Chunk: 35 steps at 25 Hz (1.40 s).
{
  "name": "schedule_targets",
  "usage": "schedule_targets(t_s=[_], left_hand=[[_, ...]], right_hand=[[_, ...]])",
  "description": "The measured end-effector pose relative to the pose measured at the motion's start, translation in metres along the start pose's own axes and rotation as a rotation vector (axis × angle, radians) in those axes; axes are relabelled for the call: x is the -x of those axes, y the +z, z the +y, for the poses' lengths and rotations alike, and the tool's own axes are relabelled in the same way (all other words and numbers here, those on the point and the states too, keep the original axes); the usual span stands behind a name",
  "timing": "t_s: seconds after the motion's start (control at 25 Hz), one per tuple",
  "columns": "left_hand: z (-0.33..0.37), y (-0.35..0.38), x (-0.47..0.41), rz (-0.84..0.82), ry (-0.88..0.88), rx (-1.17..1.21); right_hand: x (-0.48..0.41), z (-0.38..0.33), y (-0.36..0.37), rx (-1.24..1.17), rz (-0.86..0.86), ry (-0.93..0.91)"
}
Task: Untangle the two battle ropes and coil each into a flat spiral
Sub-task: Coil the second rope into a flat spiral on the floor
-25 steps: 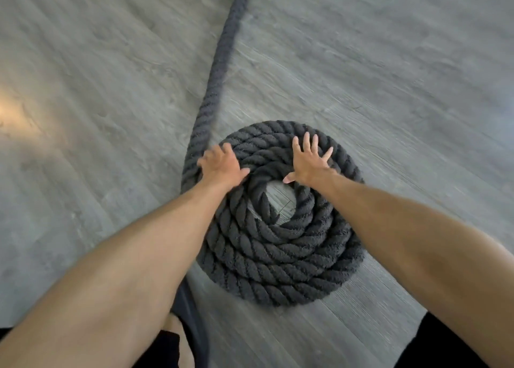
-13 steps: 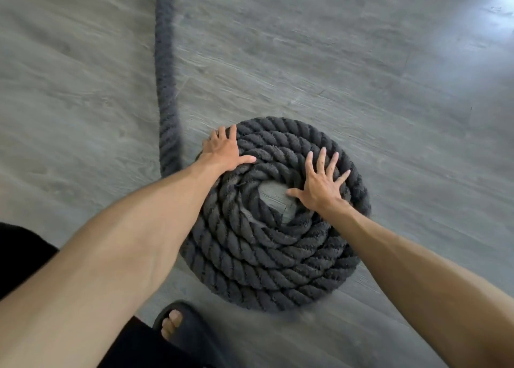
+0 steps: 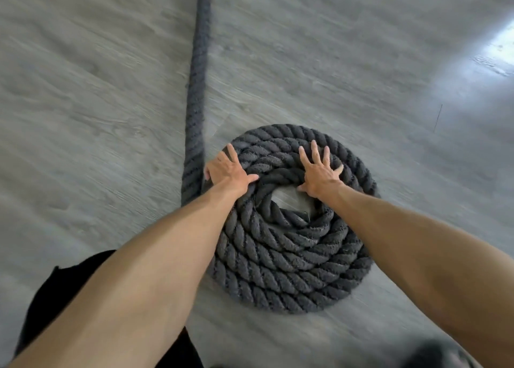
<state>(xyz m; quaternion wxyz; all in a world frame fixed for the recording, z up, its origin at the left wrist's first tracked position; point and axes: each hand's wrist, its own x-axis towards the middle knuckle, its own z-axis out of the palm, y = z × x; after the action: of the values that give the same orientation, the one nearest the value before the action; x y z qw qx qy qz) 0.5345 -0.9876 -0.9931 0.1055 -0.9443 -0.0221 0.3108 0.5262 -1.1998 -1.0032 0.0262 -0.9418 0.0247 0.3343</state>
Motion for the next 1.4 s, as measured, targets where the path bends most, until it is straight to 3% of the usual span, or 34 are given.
schedule_targets(t_s=[0.32,0.52,0.6,0.68,0.76,0.84,0.96,1.08,1.4], left_hand=[[-0.009,-0.015,-0.028,-0.048,-0.217,0.164],[-0.001,-0.03,-0.055,-0.074,-0.413,0.392],[-0.003,-0.042,-0.063,-0.125,-0.455,0.411],[-0.006,-0.06,-0.074,-0.092,-0.424,0.313],[-0.005,-0.081,-0.094,0.043,-0.262,0.271],[0.001,-0.097,-0.115,0.008,-0.113,0.362],[0.003,-0.091,-0.14,-0.051,-0.104,0.391],[0.004,-0.091,-0.149,0.009,-0.191,0.382],[0.042,-0.128,-0.185,-0.072,-0.407,0.26]], right_hand=[[-0.088,-0.012,-0.067,0.196,-0.014,-0.298],[-0.146,-0.021,-0.107,0.297,0.104,-0.553],[-0.147,-0.012,-0.099,0.22,0.205,-0.511],[-0.131,0.009,-0.084,0.073,0.255,-0.27],[-0.113,0.035,-0.071,-0.098,0.181,0.044],[-0.108,0.05,-0.065,-0.236,0.062,0.191],[-0.135,0.05,-0.07,-0.257,0.046,0.139],[-0.171,0.055,-0.104,-0.185,0.056,0.018],[-0.276,0.062,-0.204,-0.018,-0.014,-0.239]])
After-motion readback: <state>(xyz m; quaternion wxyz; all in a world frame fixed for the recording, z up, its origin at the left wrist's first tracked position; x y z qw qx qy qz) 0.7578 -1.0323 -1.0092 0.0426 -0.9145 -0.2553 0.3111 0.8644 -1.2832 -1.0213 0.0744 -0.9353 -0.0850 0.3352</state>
